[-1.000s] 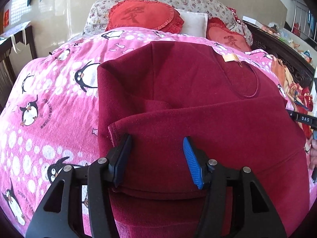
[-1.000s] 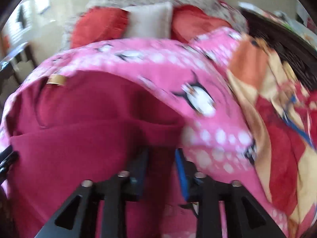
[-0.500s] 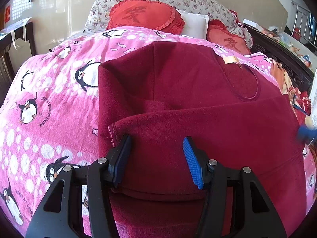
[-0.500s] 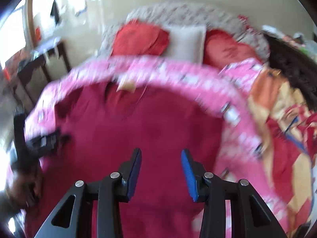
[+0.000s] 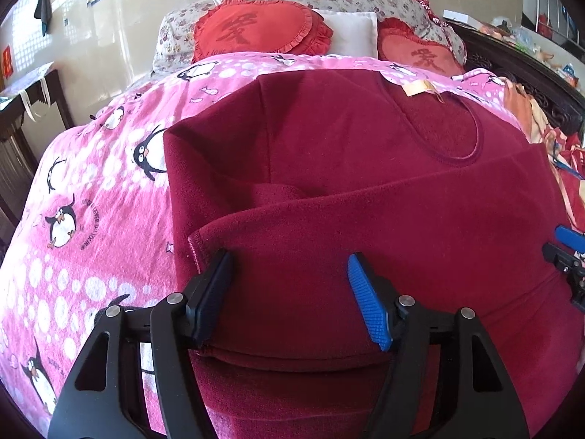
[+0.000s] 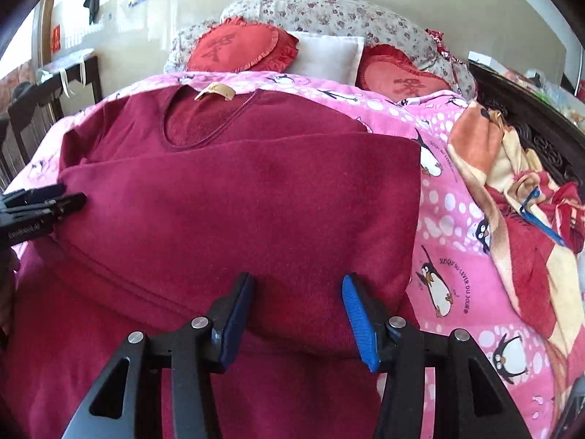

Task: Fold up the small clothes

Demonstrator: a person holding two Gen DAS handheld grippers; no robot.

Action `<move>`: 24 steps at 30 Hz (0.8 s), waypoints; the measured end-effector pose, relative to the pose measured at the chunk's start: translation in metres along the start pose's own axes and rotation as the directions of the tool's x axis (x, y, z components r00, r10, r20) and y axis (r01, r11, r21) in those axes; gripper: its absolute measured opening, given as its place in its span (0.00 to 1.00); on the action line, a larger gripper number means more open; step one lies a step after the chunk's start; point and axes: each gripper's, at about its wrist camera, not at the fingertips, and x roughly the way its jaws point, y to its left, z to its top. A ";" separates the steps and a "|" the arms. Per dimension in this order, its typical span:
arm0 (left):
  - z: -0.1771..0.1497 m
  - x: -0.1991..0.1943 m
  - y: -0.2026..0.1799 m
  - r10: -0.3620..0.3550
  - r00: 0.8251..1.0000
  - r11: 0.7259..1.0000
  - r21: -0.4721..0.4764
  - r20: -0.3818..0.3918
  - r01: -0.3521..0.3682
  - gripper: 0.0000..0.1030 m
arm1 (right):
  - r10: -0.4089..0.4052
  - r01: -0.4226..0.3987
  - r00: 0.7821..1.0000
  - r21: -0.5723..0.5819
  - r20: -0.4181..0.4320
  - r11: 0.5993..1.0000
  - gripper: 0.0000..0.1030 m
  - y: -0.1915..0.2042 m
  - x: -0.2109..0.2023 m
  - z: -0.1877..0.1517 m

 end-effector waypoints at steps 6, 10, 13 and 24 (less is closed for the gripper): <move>0.000 0.000 0.000 -0.003 1.000 1.000 -0.002 0.002 0.003 0.64 | -0.012 0.013 1.000 -0.038 0.021 0.999 0.48 0.004 0.001 -0.001; 0.000 0.000 -0.001 -0.004 1.000 1.000 -0.002 0.000 0.004 0.65 | 0.003 -0.002 1.000 -0.031 0.027 1.000 0.49 0.001 0.001 -0.002; 0.000 0.000 0.000 -0.041 0.999 0.999 0.001 -0.007 0.041 0.76 | -0.006 0.007 1.000 -0.041 0.025 0.999 0.49 0.003 0.002 -0.002; -0.002 -0.059 -0.005 -0.076 0.995 0.986 0.145 -0.065 0.085 0.79 | -0.059 0.053 0.995 -0.065 -0.081 0.996 0.49 0.001 -0.034 0.002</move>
